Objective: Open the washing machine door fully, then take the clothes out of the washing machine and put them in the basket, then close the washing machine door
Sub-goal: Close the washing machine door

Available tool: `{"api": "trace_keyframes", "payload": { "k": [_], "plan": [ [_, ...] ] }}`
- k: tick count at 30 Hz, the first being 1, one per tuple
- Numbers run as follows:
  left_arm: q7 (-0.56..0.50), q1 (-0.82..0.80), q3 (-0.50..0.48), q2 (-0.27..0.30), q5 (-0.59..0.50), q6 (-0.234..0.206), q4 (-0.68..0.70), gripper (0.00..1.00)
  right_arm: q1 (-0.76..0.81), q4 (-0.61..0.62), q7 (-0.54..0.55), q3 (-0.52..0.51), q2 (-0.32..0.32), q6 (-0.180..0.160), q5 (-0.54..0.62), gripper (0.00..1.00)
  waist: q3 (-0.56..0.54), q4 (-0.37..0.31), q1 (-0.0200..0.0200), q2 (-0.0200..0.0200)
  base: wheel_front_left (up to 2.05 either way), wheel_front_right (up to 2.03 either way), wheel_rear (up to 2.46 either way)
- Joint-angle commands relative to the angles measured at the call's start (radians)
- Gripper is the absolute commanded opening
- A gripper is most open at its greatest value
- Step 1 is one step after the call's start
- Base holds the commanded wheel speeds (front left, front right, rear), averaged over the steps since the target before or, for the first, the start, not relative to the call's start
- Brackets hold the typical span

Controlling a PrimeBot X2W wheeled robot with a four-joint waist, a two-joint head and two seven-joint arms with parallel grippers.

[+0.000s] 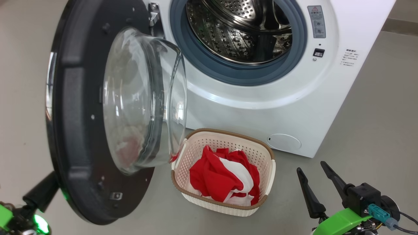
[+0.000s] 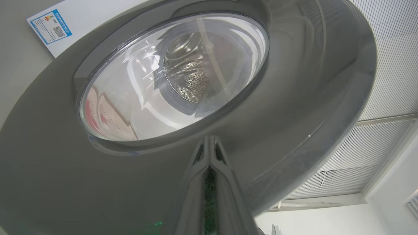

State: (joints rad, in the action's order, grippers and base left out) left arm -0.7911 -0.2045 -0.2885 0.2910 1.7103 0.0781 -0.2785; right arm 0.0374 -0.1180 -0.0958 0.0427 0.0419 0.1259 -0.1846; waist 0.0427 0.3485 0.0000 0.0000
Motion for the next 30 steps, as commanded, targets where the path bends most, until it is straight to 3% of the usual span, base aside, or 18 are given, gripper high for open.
{"api": "trace_keyframes", "payload": {
  "k": [1,15,25,27,28,29,30],
  "plan": [
    [-0.016,0.002,-0.023,0.020,0.009,-0.012,0.053,0.00,-0.045,0.021,-0.010,0.020,0.008,0.005,-0.008,1.00,0.001,-0.006,0.0000,0.0000,0.00,0.00,0.00],
    [-0.004,0.058,-0.039,-0.026,0.028,-0.034,0.171,0.00,-0.051,0.011,-0.019,0.011,0.008,0.005,-0.016,1.00,0.001,-0.016,0.0000,0.0000,0.00,0.00,0.00],
    [0.126,0.047,-0.143,-0.074,0.035,-0.001,0.230,0.00,-0.052,0.001,-0.029,0.012,0.008,0.005,-0.022,1.00,-0.001,0.000,0.0000,0.0000,0.00,0.00,0.00],
    [0.156,0.046,-0.166,-0.081,0.028,0.010,0.242,0.08,-0.053,0.002,-0.033,0.013,0.008,0.005,-0.020,1.00,-0.002,0.002,0.0000,0.0000,0.00,0.00,0.00],
    [0.175,0.044,-0.179,-0.085,0.021,0.016,0.249,0.17,-0.053,0.002,-0.033,0.013,0.008,0.005,-0.019,1.00,-0.003,0.003,0.0000,0.0000,0.00,0.00,0.00],
    [0.190,0.043,-0.188,-0.088,0.014,0.022,0.257,0.42,-0.053,0.002,-0.034,0.012,0.008,0.005,-0.019,1.00,-0.003,0.005,0.0000,0.0000,0.00,0.00,0.00],
    [0.208,0.043,-0.195,-0.089,-0.002,0.028,0.267,1.00,-0.052,0.002,-0.034,0.010,0.008,0.005,-0.019,1.00,-0.004,0.007,0.0000,0.0000,0.00,0.00,0.00]
  ]
}}
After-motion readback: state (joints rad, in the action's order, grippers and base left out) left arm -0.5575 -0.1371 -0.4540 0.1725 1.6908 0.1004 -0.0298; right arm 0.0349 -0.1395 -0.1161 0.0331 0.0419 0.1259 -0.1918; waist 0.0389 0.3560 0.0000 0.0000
